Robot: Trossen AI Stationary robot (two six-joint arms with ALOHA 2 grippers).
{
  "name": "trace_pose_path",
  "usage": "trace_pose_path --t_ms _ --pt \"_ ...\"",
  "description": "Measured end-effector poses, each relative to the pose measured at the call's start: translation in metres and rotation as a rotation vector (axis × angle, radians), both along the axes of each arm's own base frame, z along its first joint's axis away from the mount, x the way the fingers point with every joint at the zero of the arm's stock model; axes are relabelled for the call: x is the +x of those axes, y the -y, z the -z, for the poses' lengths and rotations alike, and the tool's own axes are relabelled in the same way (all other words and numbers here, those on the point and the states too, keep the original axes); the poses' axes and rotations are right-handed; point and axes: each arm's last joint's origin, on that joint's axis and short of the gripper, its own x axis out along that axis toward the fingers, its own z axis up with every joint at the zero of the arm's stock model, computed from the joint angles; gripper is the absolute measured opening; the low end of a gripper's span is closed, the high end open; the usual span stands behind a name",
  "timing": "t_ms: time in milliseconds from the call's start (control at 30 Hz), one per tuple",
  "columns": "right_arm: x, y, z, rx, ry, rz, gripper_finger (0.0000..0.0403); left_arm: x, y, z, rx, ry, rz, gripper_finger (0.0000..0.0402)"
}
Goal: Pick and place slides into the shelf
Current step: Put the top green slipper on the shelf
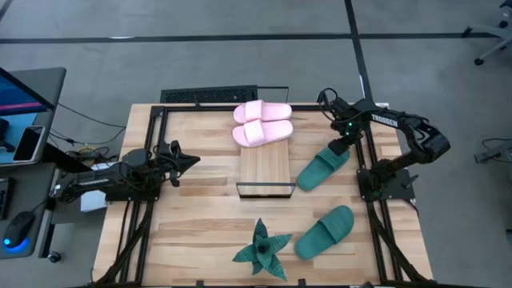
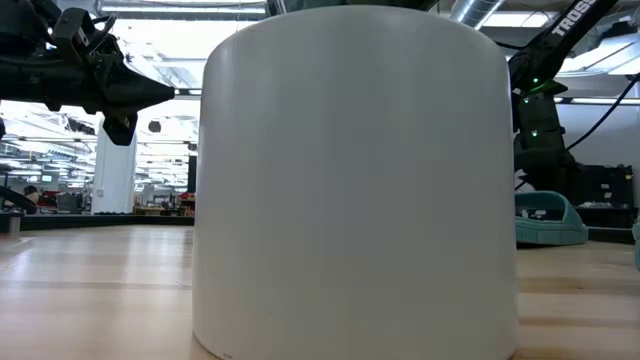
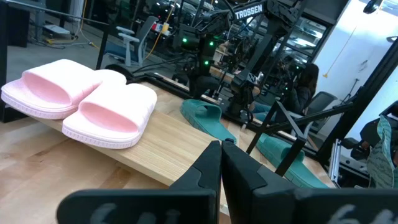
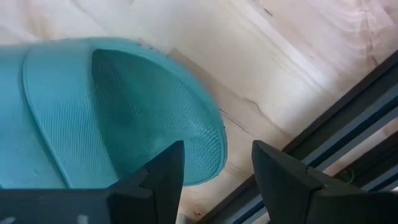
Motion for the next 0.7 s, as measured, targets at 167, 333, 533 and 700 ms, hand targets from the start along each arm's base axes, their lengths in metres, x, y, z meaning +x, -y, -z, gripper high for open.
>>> trace_pose_path --t_ms 167,333,533,700 --pt "-0.0010 -0.0012 -0.0002 0.015 -0.006 -0.062 0.0172 0.0000 0.0000 0.0000 0.000 0.000 0.000 0.0000" --pt "-0.0014 -0.0017 -0.0003 0.022 -0.008 -0.091 0.0164 0.0000 0.0000 0.0001 0.000 0.000 0.000 0.0000" --pt "-0.0013 -0.0035 0.0027 0.018 -0.015 -0.106 0.0163 0.0000 0.0000 0.0000 0.000 0.000 0.000 0.0000" --pt "0.0010 -0.0034 0.0036 0.007 0.000 -0.113 0.0168 0.0000 0.0000 0.0000 0.000 0.000 0.000 0.0000"
